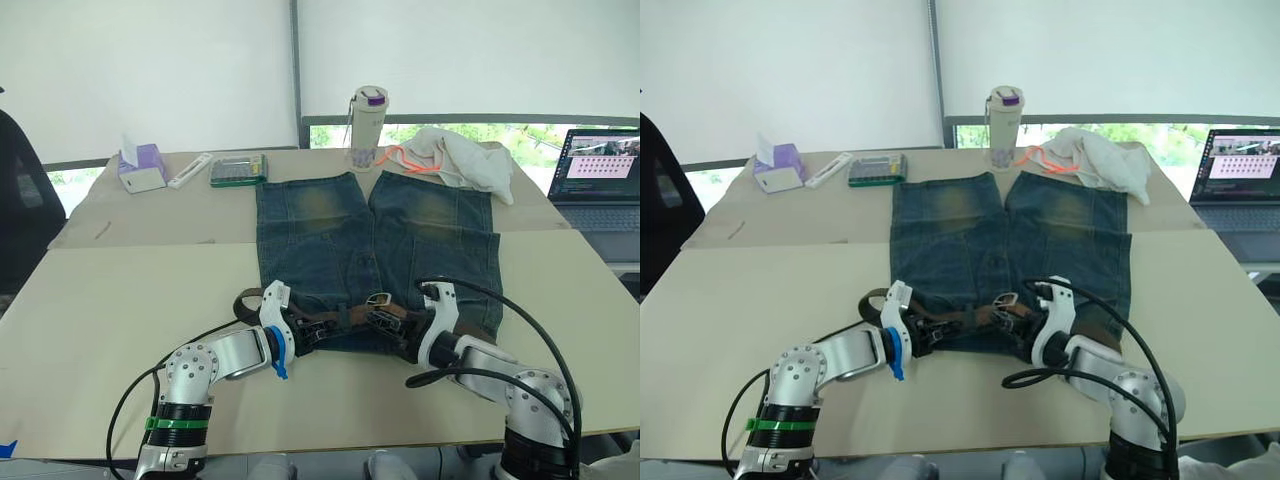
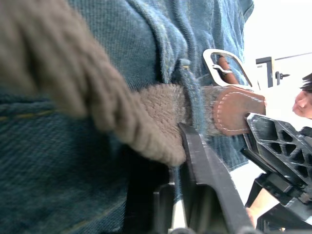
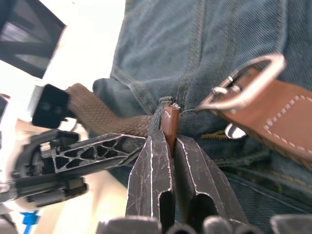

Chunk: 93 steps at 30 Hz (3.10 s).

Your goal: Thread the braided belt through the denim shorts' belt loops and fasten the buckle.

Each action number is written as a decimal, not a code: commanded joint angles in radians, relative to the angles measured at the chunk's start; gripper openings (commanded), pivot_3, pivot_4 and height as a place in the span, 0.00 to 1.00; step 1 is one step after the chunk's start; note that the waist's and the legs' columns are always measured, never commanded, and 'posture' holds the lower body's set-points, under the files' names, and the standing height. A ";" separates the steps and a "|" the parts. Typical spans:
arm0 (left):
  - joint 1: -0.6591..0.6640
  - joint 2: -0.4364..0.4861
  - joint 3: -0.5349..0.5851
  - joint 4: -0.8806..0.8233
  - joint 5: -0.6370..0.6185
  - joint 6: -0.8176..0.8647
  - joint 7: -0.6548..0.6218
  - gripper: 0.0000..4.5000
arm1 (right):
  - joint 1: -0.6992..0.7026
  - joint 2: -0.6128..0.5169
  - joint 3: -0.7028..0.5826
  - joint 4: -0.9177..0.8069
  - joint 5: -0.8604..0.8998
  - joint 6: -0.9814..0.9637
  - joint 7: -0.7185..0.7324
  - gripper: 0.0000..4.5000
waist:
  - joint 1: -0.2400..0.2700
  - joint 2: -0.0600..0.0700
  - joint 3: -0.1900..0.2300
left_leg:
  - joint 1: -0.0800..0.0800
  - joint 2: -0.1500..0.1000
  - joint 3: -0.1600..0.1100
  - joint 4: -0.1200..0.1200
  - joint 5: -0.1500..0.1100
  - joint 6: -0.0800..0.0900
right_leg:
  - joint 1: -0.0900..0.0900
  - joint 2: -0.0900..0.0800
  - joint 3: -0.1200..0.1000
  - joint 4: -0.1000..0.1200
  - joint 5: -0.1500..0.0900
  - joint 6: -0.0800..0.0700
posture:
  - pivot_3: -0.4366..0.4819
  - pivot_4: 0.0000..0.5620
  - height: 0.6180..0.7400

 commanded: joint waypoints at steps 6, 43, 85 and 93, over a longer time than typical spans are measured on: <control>0.062 0.163 -0.001 -0.086 0.075 0.042 -0.217 0.86 | -0.033 -0.067 -0.061 -0.030 0.241 -0.064 0.048 0.00 | -0.019 -0.001 0.001 | 0.001 0.001 0.000 -0.002 0.000 0.000 | 0.000 0.001 0.000 0.000 0.000 0.000 | 0.48 0.27 1.00; -0.143 0.085 0.123 -0.209 -0.248 -0.189 -0.395 0.86 | -0.037 -0.162 0.043 0.056 0.979 -0.557 -0.274 0.00 | -0.013 -0.008 0.011 | -0.001 0.004 -0.003 -0.002 0.000 0.003 | 0.000 0.001 0.001 -0.001 0.000 0.000 | 0.48 0.27 1.00; -0.026 -0.015 0.047 -0.055 -0.568 -0.230 -0.145 0.25 | 0.114 -0.338 0.119 0.031 0.981 -0.572 -0.127 0.00 | -0.010 -0.007 0.011 | -0.001 0.002 0.001 -0.001 0.000 0.003 | 0.000 0.001 0.001 -0.001 0.000 0.000 | 0.48 0.27 1.00; -0.033 0.073 0.029 0.009 -0.568 -0.098 -0.253 0.01 | 0.122 -0.419 0.115 0.065 0.981 -0.484 -0.036 0.00 | -0.010 -0.007 0.011 | -0.001 0.002 0.001 -0.001 0.000 0.003 | 0.000 0.001 0.001 -0.001 0.000 0.000 | 0.48 0.27 1.00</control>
